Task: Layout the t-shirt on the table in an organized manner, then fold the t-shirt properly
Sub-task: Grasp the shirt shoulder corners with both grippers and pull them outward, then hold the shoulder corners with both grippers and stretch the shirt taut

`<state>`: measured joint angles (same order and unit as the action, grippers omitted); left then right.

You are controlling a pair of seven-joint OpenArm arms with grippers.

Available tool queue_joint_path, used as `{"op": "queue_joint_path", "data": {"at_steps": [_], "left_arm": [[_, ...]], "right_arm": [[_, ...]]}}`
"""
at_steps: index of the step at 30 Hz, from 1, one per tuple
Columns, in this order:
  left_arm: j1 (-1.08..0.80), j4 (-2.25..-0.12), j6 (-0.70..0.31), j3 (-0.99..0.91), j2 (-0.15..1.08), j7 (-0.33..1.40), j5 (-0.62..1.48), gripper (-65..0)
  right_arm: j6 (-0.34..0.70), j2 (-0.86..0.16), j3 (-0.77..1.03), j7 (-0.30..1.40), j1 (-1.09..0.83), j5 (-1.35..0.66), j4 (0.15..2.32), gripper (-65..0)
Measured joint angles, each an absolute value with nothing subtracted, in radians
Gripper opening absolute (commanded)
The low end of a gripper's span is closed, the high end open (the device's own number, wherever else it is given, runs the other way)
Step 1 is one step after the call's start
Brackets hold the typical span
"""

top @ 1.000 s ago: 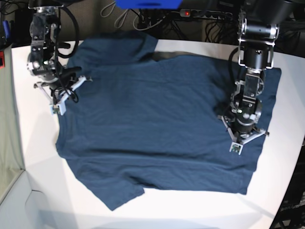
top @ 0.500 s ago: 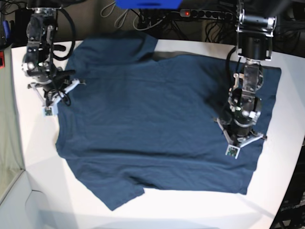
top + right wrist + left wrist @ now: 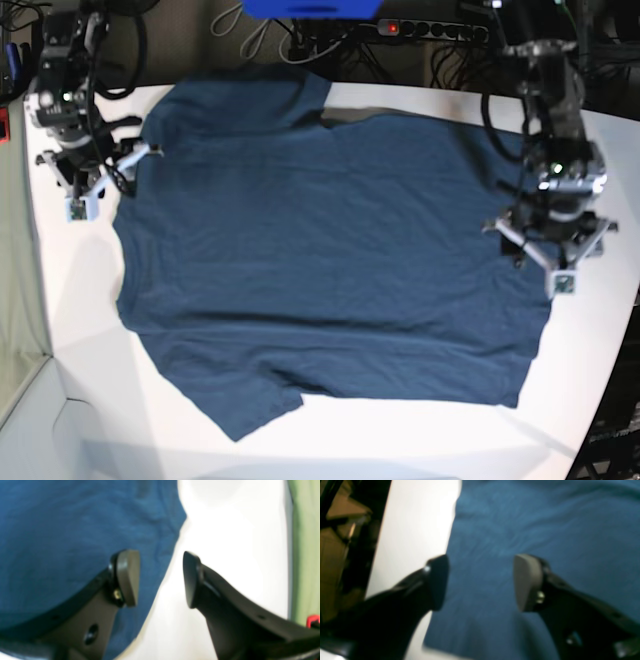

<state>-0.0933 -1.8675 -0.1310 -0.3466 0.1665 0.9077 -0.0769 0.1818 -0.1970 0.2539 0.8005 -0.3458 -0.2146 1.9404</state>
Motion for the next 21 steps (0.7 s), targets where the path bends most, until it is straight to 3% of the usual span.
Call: {"op": "queue_joint_path", "data": {"at_steps": [3, 9, 16, 21], "left_arm": [[-0.196, -1.898, -0.126, -0.411, 0.169, 0.909, -0.032, -15.5], [-0.342, -1.894, -0.128, -0.554, 0.173, 0.911, 0.078, -15.5], [-0.376, -1.776, -0.135, -0.575, 0.255, 0.898, 0.188, -15.5], [-0.371, -1.684, -0.133, -0.567, 0.252, 0.796, 0.188, -15.5]], "right_arm": [[0.197, -0.197, 0.255, 0.813, -0.394, -0.267, 1.948, -35.0], [0.265, -0.182, 0.259, 0.803, -0.441, -0.284, 1.95, -35.1], [0.29, -0.161, 0.256, 0.801, -0.453, -0.289, 1.95, -35.2], [0.289, -0.16, 0.255, 0.801, -0.453, -0.286, 1.95, -35.2]]}}
